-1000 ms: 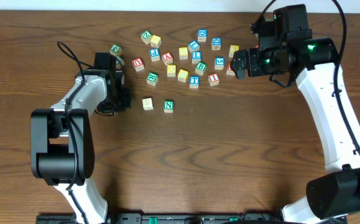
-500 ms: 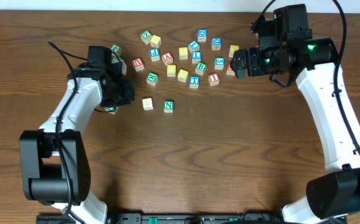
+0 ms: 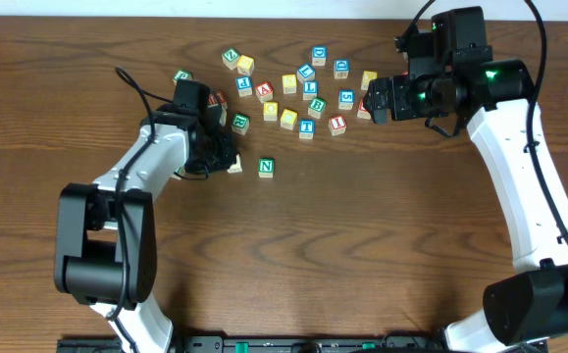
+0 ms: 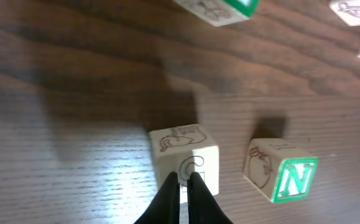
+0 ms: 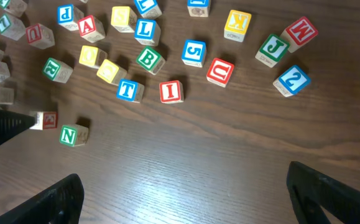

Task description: Spell out NEURIPS

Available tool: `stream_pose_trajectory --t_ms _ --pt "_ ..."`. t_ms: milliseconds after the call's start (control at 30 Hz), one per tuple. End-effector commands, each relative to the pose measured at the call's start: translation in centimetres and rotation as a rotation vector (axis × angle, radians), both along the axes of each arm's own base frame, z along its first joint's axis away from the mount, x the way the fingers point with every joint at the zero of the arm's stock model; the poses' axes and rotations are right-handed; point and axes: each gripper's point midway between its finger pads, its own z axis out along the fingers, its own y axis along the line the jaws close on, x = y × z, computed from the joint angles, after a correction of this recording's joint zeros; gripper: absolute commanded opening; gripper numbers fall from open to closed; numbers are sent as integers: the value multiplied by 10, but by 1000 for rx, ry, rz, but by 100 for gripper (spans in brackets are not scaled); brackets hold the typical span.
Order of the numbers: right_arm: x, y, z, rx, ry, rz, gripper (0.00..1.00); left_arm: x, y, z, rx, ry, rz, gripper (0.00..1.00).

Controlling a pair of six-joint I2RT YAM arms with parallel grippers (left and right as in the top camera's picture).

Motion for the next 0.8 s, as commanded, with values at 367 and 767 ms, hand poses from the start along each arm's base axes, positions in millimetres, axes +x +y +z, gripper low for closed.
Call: stream_pose_trajectory --t_ms 367,767 --pt "1 2 7 6 -16 -4 99 -13 22 -28 73 93 36 8" --pt "1 2 7 6 -13 -4 99 -13 34 -30 100 99 55 7"
